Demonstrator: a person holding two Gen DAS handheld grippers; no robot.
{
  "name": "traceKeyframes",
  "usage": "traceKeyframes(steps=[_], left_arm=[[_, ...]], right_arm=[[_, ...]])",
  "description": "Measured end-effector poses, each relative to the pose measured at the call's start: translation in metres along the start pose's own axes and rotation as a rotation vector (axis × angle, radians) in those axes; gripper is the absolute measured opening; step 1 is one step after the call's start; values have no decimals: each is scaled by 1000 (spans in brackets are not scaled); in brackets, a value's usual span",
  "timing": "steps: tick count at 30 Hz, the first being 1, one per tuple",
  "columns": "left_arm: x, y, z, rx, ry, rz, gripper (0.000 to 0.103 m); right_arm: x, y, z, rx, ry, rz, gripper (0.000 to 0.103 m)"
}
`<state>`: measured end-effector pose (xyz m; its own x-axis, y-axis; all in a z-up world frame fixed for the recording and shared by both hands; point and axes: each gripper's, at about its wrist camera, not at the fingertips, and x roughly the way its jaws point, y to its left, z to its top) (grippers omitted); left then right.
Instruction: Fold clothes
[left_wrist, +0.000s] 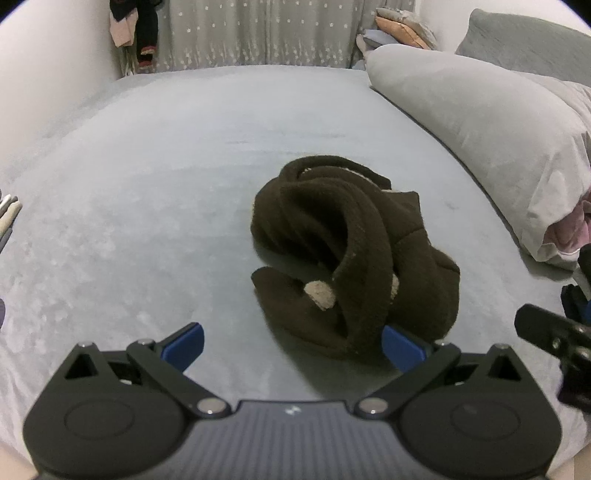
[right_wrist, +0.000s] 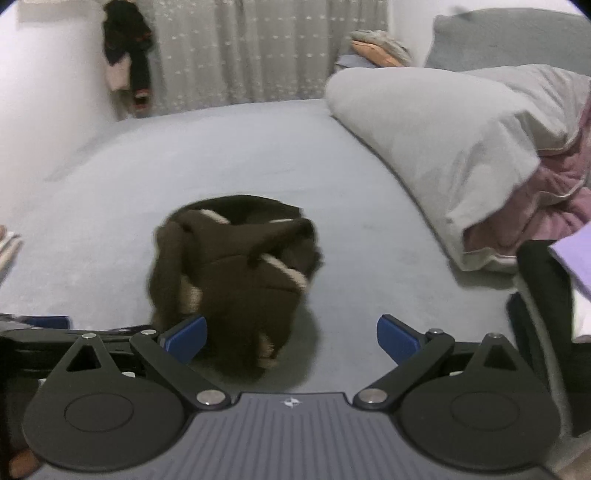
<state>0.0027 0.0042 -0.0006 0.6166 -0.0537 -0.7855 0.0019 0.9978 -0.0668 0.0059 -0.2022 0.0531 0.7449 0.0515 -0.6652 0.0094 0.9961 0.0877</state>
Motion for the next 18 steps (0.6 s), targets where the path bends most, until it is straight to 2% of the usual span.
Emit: traceKeyframes(steps=[5, 7, 9, 12, 18], left_arm=[[7, 14, 5, -5, 21, -20, 103], [2, 8, 1, 12, -11, 13, 103], [1, 2, 0, 31, -25, 28, 103], [-2, 0, -5, 31, -28, 31, 103], [0, -1, -5, 34, -28, 33, 103]], right_arm=[[1, 1, -2, -47, 8, 26, 101], [0, -10, -8, -49, 6, 33, 101], [6, -5, -6, -88, 45, -11, 101], [8, 10, -5, -127, 49, -97, 101], [12, 15, -6, -145, 51, -86, 101]])
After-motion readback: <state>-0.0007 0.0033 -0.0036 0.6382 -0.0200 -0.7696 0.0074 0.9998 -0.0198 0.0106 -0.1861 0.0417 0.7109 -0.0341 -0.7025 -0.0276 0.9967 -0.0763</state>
